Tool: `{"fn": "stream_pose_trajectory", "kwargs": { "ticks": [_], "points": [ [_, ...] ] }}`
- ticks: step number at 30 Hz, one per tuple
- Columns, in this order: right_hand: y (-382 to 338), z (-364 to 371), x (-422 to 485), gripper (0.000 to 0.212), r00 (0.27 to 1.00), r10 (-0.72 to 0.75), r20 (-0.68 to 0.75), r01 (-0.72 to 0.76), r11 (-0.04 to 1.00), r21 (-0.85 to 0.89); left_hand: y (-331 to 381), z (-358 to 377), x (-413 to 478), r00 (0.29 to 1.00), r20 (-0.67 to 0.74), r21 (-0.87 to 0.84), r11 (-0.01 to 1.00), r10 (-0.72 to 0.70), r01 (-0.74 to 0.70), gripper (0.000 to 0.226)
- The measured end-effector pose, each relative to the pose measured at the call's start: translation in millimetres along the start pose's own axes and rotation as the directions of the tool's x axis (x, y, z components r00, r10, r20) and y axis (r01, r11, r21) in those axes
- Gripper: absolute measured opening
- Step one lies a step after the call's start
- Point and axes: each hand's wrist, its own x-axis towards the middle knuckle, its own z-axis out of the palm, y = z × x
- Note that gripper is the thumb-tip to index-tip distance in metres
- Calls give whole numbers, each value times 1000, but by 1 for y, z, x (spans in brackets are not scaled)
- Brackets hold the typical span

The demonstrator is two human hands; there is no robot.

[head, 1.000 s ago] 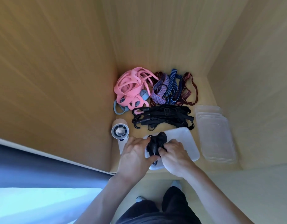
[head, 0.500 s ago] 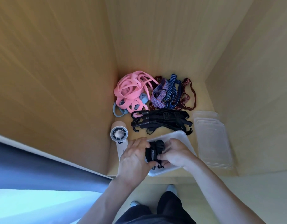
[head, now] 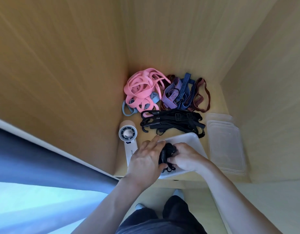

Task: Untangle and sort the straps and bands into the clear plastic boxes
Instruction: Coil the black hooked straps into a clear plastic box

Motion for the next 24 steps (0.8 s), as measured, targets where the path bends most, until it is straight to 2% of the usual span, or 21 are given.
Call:
{"fn": "stream_pose_trajectory", "kwargs": {
  "ticks": [3, 6, 10, 15, 18, 21, 24],
  "points": [
    [-2, 2, -1, 12, 999, 11, -36, -11, 1000, 6, 1, 3, -3, 1000, -13, -36, 999, -11, 10, 68],
    [0, 2, -2, 25, 993, 22, -118, -13, 997, 78, 1, 3, -3, 1000, -10, -43, 999, -11, 11, 56],
    [4, 3, -4, 28, 988, 13, -152, 0, 996, 85, -3, 2, -3, 1000, 3, -47, 999, 9, -9, 53],
    [8, 4, -6, 16, 990, -27, -141, 26, 1000, -9, -4, -1, 4, 998, 34, -55, 998, 46, -44, 60],
    [7, 0, -10, 10, 989, -50, -137, 30, 989, -146, -4, -2, 5, 998, 31, -66, 997, 49, -47, 65],
    [5, -6, -16, 12, 989, -62, -132, 29, 970, -240, -3, -3, 5, 998, 36, -89, 995, 42, -38, 67],
    [4, -17, -21, 25, 988, -67, -139, 27, 961, -275, -2, -8, 5, 999, 35, -151, 989, 14, -9, 66]
  ]
}}
